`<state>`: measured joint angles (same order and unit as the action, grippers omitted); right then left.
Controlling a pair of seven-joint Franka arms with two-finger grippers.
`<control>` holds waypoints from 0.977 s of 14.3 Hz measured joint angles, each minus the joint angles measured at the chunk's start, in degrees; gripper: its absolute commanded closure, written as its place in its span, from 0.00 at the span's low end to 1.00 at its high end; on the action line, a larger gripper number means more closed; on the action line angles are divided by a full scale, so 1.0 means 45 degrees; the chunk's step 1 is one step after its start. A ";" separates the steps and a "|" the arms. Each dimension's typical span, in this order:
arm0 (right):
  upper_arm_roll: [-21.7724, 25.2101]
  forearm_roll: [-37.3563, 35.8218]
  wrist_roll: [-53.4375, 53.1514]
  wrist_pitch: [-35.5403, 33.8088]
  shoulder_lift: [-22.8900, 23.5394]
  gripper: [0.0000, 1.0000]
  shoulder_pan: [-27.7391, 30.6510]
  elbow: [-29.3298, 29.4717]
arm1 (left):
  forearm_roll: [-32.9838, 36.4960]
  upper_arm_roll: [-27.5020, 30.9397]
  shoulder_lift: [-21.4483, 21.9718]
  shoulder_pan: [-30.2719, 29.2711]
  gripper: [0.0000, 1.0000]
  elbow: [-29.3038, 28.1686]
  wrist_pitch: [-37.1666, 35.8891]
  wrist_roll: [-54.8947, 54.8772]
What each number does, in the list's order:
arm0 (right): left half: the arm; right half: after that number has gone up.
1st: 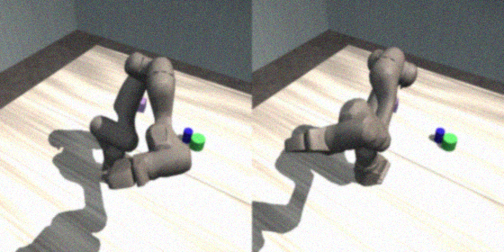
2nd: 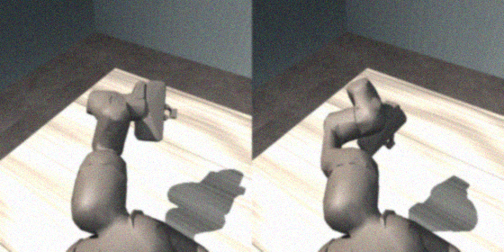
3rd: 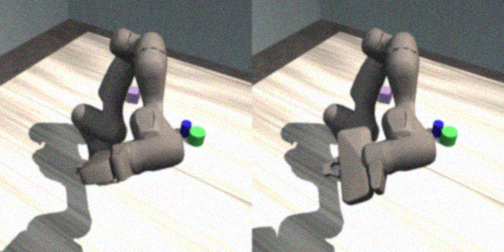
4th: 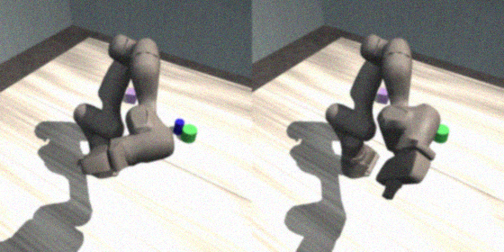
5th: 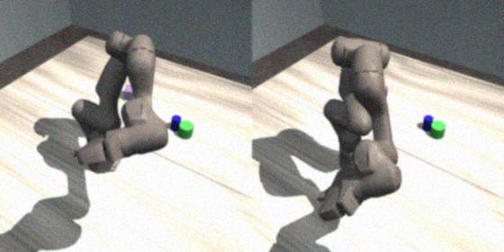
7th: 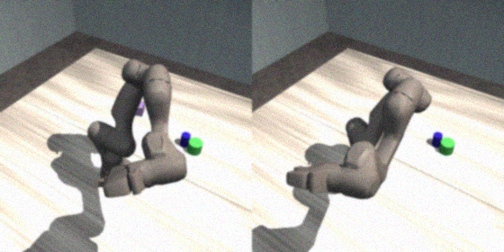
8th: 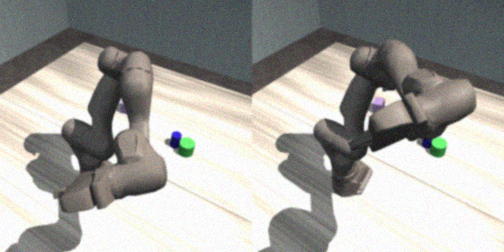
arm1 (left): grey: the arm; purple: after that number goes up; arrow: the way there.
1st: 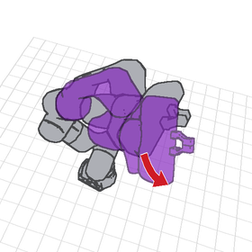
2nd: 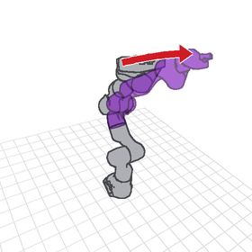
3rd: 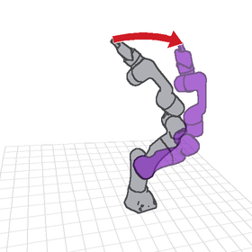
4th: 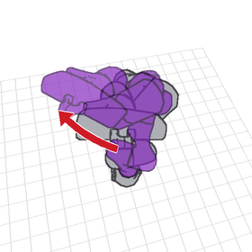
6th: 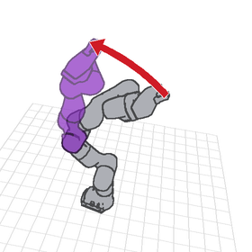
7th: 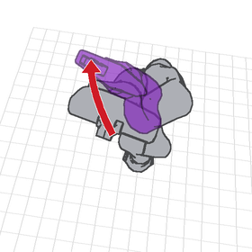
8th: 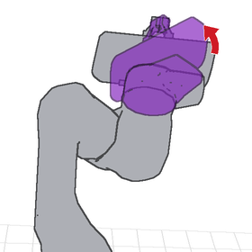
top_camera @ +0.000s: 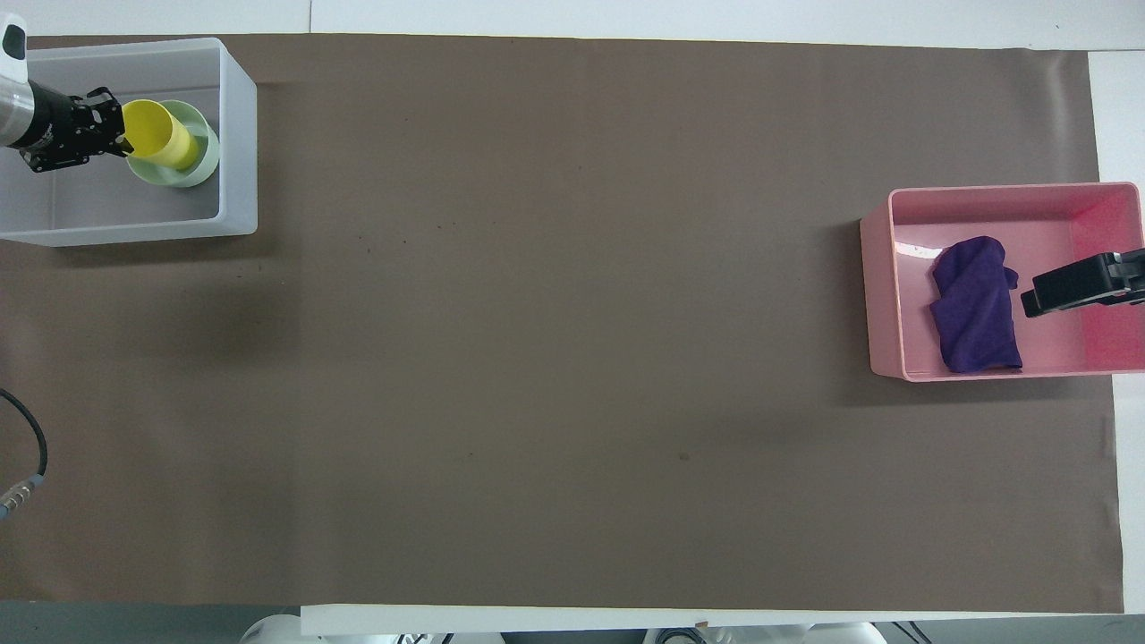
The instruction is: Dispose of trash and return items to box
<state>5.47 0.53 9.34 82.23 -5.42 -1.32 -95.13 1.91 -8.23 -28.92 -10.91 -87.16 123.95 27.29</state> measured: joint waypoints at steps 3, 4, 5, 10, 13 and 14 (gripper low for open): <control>0.0076 -0.0003 0.0000 0.0000 0.0000 0.00 0.0036 0.0000 | 0.0000 -0.0011 0.0062 0.0019 0.00 -0.0001 0.0603 0.0160; 0.0096 -0.0003 0.0000 0.0000 -0.0001 0.00 0.0037 0.0000 | 0.0000 -0.0027 0.0207 0.0022 0.00 0.0018 0.0664 0.0162; 0.0108 -0.0003 0.0000 0.0000 -0.0001 0.00 0.0037 0.0001 | 0.0000 -0.0060 0.0496 0.0028 0.00 0.0042 0.0505 0.0161; 0.0156 -0.0034 0.0000 0.0000 -0.0011 0.00 0.0062 0.0028 | 0.0001 -0.0324 0.3849 0.0196 0.00 0.0067 -0.3682 -0.0416; 0.0155 -0.0034 0.0000 0.0000 -0.0027 0.00 0.0062 0.0040 | 0.0000 -0.0348 0.5891 0.0918 0.00 -0.0514 -0.6422 -0.1379; 0.0167 -0.0034 0.0000 0.0000 -0.0027 0.00 0.0070 0.0040 | 0.0000 -0.0354 0.6396 0.1128 0.00 -0.0662 -0.7172 -0.1917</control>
<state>6.23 0.38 9.34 82.23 -5.54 -1.01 -94.95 1.91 -9.82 -0.14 -5.83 -90.14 91.68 18.66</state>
